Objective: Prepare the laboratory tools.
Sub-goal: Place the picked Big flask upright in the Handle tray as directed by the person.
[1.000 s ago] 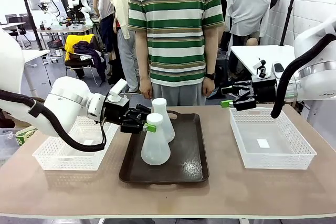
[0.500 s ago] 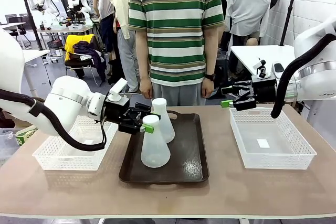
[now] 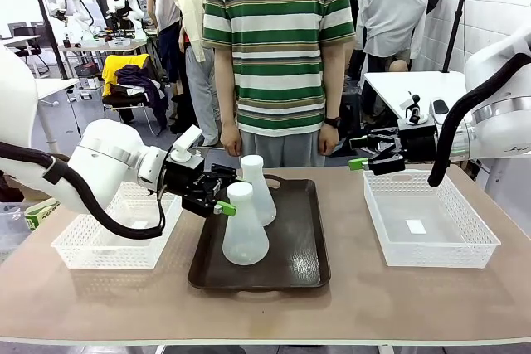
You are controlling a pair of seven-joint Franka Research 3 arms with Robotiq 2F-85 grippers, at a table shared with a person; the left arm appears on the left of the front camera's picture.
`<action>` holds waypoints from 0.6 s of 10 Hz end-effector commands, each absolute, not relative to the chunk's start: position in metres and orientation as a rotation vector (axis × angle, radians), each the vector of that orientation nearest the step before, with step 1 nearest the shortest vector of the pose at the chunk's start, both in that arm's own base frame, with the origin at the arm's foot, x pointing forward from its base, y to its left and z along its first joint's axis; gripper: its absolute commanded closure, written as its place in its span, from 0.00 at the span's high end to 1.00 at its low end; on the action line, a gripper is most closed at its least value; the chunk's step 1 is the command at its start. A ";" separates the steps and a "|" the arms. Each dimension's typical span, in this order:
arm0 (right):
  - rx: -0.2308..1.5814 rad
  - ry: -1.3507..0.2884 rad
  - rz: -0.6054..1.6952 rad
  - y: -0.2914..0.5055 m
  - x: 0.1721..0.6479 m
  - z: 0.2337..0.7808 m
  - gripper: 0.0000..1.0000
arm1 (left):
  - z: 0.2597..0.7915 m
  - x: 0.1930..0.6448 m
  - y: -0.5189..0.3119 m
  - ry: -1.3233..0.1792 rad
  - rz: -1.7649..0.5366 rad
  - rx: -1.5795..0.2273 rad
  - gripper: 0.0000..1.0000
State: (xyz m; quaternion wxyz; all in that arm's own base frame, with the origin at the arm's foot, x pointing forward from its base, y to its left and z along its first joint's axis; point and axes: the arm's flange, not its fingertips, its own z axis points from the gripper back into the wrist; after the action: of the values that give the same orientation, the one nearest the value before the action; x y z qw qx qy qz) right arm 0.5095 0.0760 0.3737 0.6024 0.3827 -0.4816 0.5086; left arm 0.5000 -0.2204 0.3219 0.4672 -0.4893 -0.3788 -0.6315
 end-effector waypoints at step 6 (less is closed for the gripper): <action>0.882 -1.103 1.177 0.075 0.509 0.373 1.00 | 0.323 0.499 -0.212 -0.918 -1.537 -1.191 1.00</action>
State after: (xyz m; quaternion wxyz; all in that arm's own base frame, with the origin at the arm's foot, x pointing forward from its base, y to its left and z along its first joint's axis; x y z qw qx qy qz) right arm 0.5095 0.0760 0.3737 0.6024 0.3827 -0.4816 0.5086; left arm 0.4984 -0.2116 0.3231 0.4771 -0.4880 -0.3747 -0.6275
